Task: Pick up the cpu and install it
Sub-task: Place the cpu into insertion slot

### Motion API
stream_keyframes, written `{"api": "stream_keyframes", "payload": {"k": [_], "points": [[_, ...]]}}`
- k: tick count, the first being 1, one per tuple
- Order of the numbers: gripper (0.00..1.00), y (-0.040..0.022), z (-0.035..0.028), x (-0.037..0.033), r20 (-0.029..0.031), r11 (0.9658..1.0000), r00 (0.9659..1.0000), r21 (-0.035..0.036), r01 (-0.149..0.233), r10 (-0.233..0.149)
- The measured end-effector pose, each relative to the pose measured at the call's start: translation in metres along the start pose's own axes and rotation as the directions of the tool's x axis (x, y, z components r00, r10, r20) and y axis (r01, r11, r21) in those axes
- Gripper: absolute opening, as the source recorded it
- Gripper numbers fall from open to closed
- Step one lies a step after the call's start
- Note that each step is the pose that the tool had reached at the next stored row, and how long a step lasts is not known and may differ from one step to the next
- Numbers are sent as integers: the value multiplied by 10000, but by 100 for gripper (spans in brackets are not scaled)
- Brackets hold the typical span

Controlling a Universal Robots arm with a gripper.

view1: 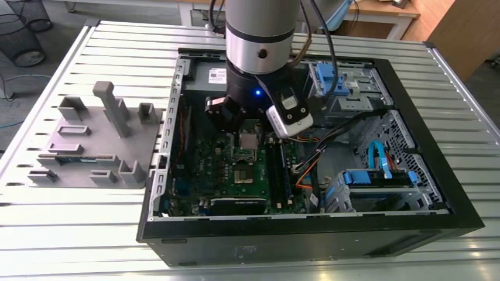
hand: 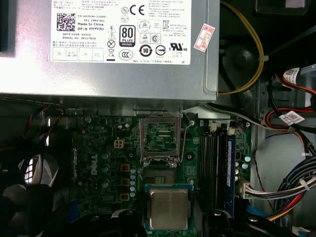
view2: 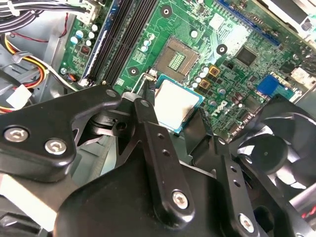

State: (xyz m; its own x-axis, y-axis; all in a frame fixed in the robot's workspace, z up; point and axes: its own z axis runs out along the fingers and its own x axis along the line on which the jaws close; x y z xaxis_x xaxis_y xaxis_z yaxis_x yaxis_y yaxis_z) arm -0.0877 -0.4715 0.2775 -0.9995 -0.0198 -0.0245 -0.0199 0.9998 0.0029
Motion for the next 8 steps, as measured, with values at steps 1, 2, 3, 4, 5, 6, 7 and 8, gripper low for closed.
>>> {"api": "stream_keyframes", "payload": {"k": [1, 2, 3, 4, 5, 6, 7, 8], "points": [[47, -3, 13, 0, -5, 10000, 10000, 0, 1, -1], [47, -7, 22, 1, -10, 10000, 10000, 2, 1, -1], [47, -10, 31, 2, -11, 10000, 10000, 1, 0, 0], [47, -13, 41, 3, -13, 10000, 10000, 1, -1, 1], [47, -15, 50, 4, -15, 10000, 10000, 0, 0, 0], [47, -17, 60, 4, -17, 10000, 10000, -1, 0, 0], [47, -19, 67, 4, -19, 10000, 10000, 0, 0, 0], [47, -20, 75, 5, -21, 10000, 10000, 0, 0, 0]]}}
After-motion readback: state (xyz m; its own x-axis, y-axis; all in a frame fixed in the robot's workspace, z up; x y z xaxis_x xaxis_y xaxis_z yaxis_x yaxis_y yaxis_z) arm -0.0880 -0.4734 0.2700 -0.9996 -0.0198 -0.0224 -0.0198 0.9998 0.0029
